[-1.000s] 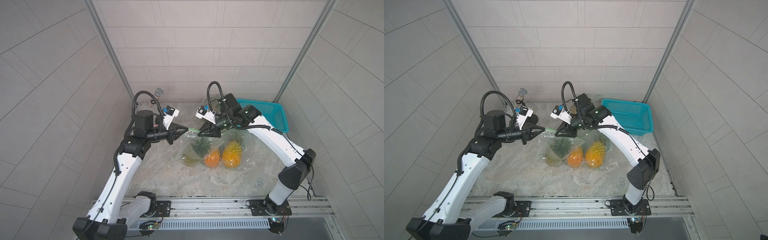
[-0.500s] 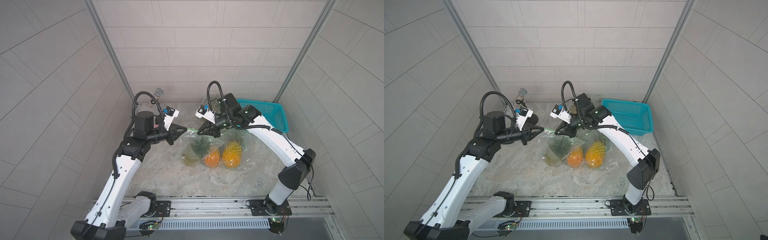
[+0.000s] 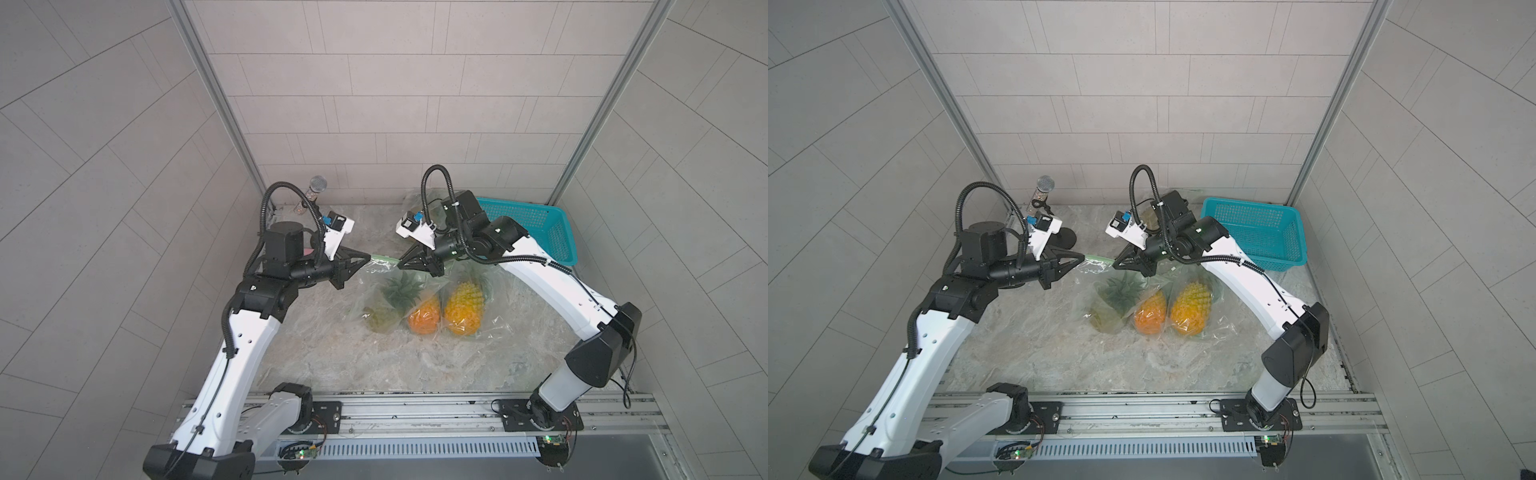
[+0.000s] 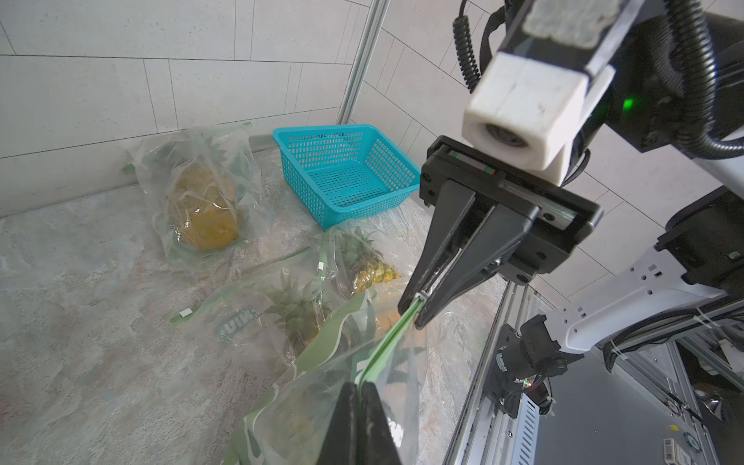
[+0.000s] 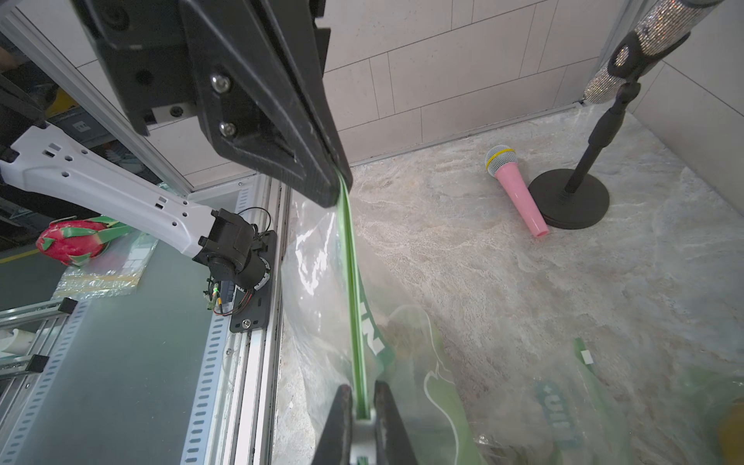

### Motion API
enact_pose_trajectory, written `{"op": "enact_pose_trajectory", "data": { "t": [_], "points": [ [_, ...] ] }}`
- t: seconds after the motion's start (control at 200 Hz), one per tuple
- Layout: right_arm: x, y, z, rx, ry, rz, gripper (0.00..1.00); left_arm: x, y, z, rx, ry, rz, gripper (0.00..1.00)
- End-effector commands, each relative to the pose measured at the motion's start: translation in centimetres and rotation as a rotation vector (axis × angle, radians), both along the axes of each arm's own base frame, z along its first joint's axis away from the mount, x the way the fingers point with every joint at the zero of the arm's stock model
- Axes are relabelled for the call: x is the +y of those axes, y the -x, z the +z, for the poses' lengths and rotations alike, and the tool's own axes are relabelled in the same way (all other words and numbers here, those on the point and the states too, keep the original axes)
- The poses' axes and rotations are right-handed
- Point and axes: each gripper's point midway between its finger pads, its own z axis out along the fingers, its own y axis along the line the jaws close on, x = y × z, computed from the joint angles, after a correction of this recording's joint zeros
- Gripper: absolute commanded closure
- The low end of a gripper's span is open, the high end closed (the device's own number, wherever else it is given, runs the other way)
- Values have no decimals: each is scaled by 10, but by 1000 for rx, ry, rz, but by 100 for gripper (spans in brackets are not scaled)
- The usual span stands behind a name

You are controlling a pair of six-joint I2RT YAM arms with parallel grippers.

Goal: Open the zip-top bag and take out the pineapple
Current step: Unzip the zipper on the zipper food storage bag.

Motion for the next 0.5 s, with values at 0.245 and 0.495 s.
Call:
{"op": "enact_pose_trajectory", "data": {
  "t": [0.245,0.495],
  "points": [
    [-77,3,-37,110,212,-182,99,52,-27,42,-160,-40,244,100],
    [-96,2,-44,121,247,-231,99,57,-27,42,-161,-42,259,100]
  ]
}}
